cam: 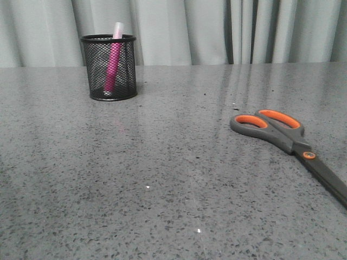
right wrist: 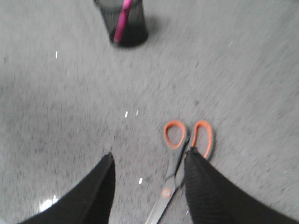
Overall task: Put pen and scissors into bin
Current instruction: 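Lower the right gripper onto the grey-orange scissors and grasp them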
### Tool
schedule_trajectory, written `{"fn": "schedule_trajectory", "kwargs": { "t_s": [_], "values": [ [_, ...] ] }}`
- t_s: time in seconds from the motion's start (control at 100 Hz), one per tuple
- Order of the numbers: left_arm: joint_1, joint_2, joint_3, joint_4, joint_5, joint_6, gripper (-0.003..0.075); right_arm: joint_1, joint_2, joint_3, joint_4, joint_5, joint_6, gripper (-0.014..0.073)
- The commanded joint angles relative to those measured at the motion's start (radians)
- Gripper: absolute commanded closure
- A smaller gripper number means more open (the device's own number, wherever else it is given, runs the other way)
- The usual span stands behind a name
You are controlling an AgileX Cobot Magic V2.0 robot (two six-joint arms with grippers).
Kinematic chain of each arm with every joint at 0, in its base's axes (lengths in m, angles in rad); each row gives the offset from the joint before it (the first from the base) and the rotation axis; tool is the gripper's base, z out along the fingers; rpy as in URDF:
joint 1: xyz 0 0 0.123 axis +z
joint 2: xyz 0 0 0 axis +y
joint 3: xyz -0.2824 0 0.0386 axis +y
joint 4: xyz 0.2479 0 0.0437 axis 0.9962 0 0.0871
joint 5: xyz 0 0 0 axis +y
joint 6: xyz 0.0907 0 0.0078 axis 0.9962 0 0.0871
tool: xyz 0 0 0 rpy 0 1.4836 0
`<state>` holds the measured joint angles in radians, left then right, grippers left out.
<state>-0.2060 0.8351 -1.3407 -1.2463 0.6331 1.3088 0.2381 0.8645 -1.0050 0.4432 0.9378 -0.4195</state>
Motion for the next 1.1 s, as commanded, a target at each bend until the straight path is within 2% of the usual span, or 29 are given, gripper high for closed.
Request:
{"fn": "schedule_trajectory", "kwargs": {
  "t_s": [0.0,0.11,0.19,0.35,0.42,0.56,0.7,1.09],
  "values": [
    [0.003,-0.094,0.021,0.067,-0.029,-0.098,0.0533,0.029,0.063,-0.042,-0.003,-0.009,-0.016,0.0284],
    [0.003,-0.215,0.110,0.084,-0.072,-0.121,0.0533,0.071,0.155,-0.064,-0.042,0.035,0.028,0.0284],
    [0.003,-0.283,0.191,0.084,-0.093,-0.121,0.0533,0.125,0.214,-0.089,-0.134,0.052,0.094,0.0284],
    [0.003,-0.373,0.322,0.084,-0.098,-0.134,0.0533,0.269,0.315,-0.152,-0.416,0.066,0.338,0.0284],
    [0.003,-0.391,0.357,0.083,-0.100,-0.164,0.0533,0.311,0.356,-0.184,-0.482,0.091,0.438,0.0281],
    [-0.002,-0.399,0.382,0.076,-0.106,-0.191,0.0533,0.324,0.434,-0.220,-0.482,0.142,0.524,0.0187],
    [-0.054,-0.399,0.382,0.076,-0.131,-0.191,0.0533,0.324,0.503,-0.220,-0.484,0.183,0.574,0.0095],
    [-0.132,-0.399,0.382,0.077,-0.132,-0.191,0.0533,0.324,0.634,-0.209,-0.482,0.190,0.650,0.0107]
  ]
}}
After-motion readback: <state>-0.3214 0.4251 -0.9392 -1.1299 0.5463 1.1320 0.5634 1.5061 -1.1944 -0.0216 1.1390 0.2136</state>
